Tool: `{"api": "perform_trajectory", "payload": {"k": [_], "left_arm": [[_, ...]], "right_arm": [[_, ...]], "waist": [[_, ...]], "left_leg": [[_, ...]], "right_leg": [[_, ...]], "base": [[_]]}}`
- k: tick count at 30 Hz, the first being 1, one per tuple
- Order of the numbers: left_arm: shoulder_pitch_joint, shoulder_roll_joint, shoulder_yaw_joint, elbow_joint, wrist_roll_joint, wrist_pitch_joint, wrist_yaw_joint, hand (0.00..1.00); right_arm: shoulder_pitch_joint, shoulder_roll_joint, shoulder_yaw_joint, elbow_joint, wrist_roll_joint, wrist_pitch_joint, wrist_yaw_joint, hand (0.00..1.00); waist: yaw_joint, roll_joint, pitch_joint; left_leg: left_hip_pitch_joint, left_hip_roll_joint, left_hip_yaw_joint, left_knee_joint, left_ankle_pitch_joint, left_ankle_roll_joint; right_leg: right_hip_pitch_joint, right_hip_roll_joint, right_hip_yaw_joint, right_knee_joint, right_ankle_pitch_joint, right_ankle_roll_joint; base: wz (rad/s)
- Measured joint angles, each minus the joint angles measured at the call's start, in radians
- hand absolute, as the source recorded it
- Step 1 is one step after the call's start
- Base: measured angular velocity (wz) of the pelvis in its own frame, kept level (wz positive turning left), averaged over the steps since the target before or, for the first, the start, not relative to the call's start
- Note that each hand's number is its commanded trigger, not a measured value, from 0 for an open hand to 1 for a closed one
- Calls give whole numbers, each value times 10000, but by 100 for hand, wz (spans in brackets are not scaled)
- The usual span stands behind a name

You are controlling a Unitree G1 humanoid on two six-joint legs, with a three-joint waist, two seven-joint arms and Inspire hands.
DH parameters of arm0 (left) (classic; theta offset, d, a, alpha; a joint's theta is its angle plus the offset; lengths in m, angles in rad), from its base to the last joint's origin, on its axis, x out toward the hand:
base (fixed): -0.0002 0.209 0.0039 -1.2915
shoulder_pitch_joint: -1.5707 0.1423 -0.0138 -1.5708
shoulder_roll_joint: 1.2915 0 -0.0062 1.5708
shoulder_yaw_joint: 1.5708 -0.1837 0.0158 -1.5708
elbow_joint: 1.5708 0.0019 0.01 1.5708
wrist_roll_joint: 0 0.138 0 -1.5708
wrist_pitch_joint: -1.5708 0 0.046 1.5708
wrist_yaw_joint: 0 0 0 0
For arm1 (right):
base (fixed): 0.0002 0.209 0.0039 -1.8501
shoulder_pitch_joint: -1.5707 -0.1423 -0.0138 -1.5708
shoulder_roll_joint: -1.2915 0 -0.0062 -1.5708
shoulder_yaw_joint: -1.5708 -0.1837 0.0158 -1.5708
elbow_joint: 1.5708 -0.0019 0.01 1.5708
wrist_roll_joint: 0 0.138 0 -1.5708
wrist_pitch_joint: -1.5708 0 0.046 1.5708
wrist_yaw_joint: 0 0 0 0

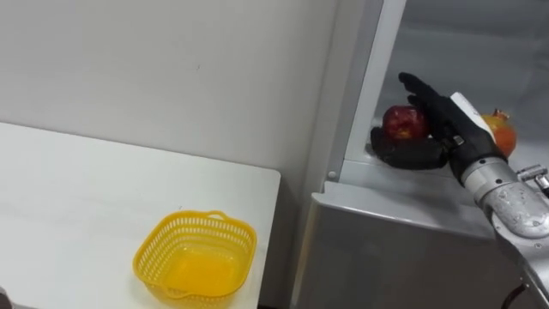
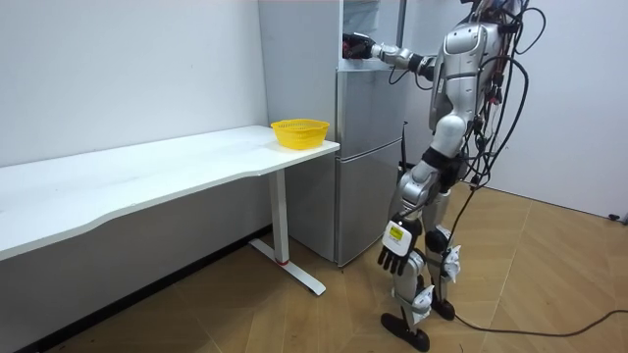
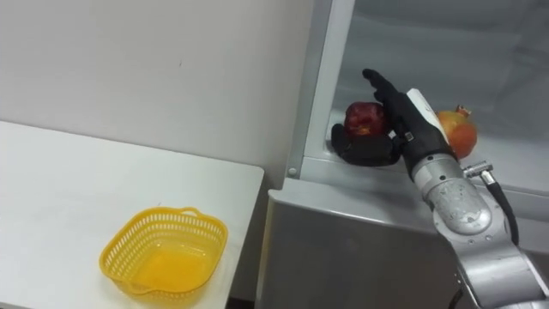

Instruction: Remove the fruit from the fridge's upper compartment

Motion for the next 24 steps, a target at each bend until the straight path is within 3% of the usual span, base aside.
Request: {"api": "perform_trajectory", "payload": {"k": [7,8,9,10,24], "left_arm": [[-4,0,7,7,3,128,-2,0],[-6,-2,6,10,1,171,-8,0],[-6,-1,6,27,1,198,-7,0],[-5,-1,7,36,1,206,-6,0],[-81,-3,0,34,1,305,-24,0]], "right_arm": [[-60,-46,-9,-1,23,27,208,0],[-64,-56,-18,0,22,35,244,48],[-64,-56,-24,2,22,57,266,66],[-64,-58,-24,12,22,65,281,100],[-112,-199,-84,186,208,246,566,100]], "waist": [[-3,72,-17],[-2,71,-18],[-3,69,-19],[1,68,-20],[51,4,-45]], "left_leg": [[1,0,7,-20,1,0],[5,0,3,-20,1,0],[15,-1,3,-20,1,1],[21,-3,5,-20,2,1],[67,-2,17,-31,0,0]], "right_leg": [[-10,3,37,-1,0,0],[-7,3,36,-1,0,0],[3,3,36,-1,0,0],[8,3,36,-2,0,0],[52,6,6,-6,0,0]], "base": [[0],[0],[0],[0],[0]]}}
